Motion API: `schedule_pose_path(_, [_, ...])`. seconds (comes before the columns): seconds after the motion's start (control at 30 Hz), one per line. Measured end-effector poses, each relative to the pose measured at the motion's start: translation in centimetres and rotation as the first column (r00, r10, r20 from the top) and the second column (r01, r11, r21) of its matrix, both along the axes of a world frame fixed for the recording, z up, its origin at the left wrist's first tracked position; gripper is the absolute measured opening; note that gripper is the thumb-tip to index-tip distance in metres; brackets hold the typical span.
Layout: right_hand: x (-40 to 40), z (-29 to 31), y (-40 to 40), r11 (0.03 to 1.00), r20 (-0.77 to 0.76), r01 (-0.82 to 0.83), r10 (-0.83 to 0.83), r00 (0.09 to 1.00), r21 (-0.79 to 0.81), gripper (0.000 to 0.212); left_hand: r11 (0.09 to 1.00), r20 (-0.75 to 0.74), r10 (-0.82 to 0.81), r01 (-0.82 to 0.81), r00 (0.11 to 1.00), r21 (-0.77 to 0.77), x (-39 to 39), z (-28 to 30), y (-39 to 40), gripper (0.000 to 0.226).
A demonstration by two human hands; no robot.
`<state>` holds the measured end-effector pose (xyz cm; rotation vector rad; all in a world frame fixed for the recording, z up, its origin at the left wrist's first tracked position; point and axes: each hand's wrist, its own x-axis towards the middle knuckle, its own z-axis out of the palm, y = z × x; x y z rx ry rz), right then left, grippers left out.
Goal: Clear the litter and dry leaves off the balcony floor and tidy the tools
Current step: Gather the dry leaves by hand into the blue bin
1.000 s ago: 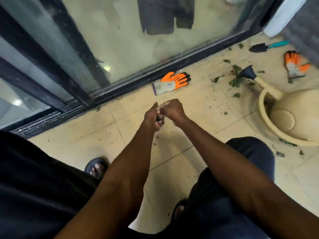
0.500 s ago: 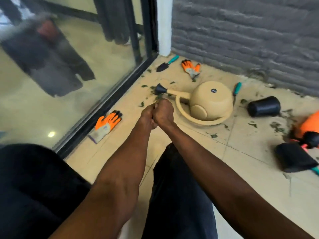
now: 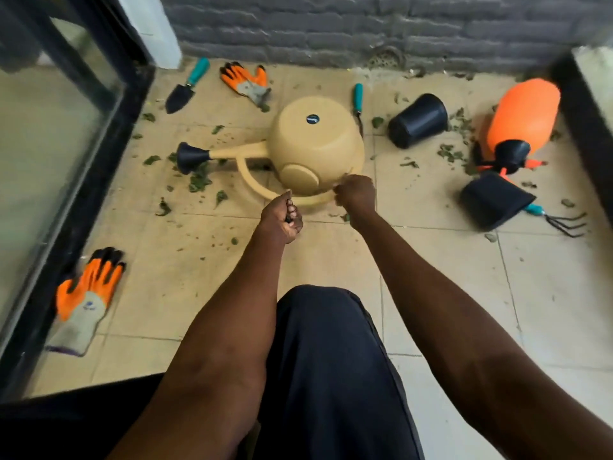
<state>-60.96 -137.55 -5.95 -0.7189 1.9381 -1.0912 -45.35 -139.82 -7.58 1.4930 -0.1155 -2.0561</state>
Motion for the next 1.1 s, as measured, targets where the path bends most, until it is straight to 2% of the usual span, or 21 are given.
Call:
schedule_pose_path(0.03, [-0.8, -0.8, 0.1, 0.993, 0.023, 0.105, -0.106, 0.994, 0.048, 0.009, 1.0, 0.001, 0.002, -0.002, 1.0, 0.009, -0.5, -0.6, 0.4, 0.041])
schedule_pose_path(0.07, [-1.7, -2.0, 0.2, 0.981, 0.168, 0.16, -0.176, 0.97, 0.105, 0.017, 1.0, 0.003, 0.001, -0.001, 1.0, 0.021, -1.6, -1.5, 0.9, 0.04])
schedule_pose_path(0.13, [-1.6, -2.4, -0.1, 0.982, 0.537, 0.063, -0.149, 0.83, 0.176, 0.026, 1.0, 0.016, 0.009, -0.01, 1.0, 0.018, -2.2, -2.5, 1.5, 0.037])
schedule_pose_path(0.2, [-1.7, -3.6, -0.7, 0.981, 0.69, -0.009, -0.131, 0.712, 0.195, 0.036, 1.0, 0.045, -0.005, 0.004, 0.999, 0.008, -2.6, -3.1, 1.2, 0.037])
schedule_pose_path(0.27, [-1.2, -5.1, -1.4, 0.98, 0.723, -0.019, -0.133, 0.678, 0.198, 0.044, 1.0, 0.058, -0.01, 0.01, 0.998, -0.005, -2.2, -3.4, 0.5, 0.038])
schedule_pose_path(0.37, [-0.1, -5.6, -2.6, 0.984, 0.769, 0.034, -0.159, 0.62, 0.176, 0.027, 0.998, 0.06, -0.022, 0.026, 0.998, -0.057, -2.1, -2.8, -0.3, 0.038])
schedule_pose_path(0.43, [0.5, -5.4, -3.2, 0.984, 0.768, 0.066, -0.169, 0.618, 0.164, 0.013, 0.995, 0.065, -0.048, 0.054, 0.997, -0.089, -2.3, -2.5, -0.4, 0.038])
schedule_pose_path(0.53, [0.9, -5.1, -3.6, 0.988, 0.749, 0.057, -0.145, 0.647, 0.143, 0.016, 0.992, 0.049, -0.053, 0.059, 0.997, -0.115, -2.2, -2.0, -0.4, 0.04])
schedule_pose_path(0.6, [0.8, -4.6, -2.8, 0.99, 0.745, 0.058, -0.134, 0.653, 0.128, 0.017, 0.99, 0.029, -0.026, 0.03, 0.999, -0.14, -1.8, -1.7, -0.2, 0.041])
schedule_pose_path(0.8, [-3.1, -3.3, 3.1, 0.977, 0.818, 0.214, -0.139, 0.558, 0.02, 0.006, 0.965, 0.017, 0.089, -0.082, 0.996, -0.249, -4.1, 0.3, 1.0, 0.041])
schedule_pose_path(0.9, [-6.5, -2.1, 7.5, 0.937, 0.863, 0.348, -0.154, 0.481, -0.027, 0.009, 0.948, 0.039, 0.025, -0.012, 0.999, -0.317, -8.1, 2.8, 1.5, 0.041])
schedule_pose_path(1.0, [-10.4, -1.3, 12.7, 0.842, 0.9, 0.536, -0.183, 0.395, -0.064, 0.032, 0.922, 0.079, -0.136, 0.155, 0.988, -0.355, -14.0, 5.4, 3.5, 0.04])
schedule_pose_path(1.1, [-14.0, -0.7, 17.7, 0.721, 0.92, 0.688, -0.21, 0.33, -0.083, 0.019, 0.855, 0.137, -0.332, 0.359, 0.933, -0.375, -19.7, 7.2, 6.8, 0.04])
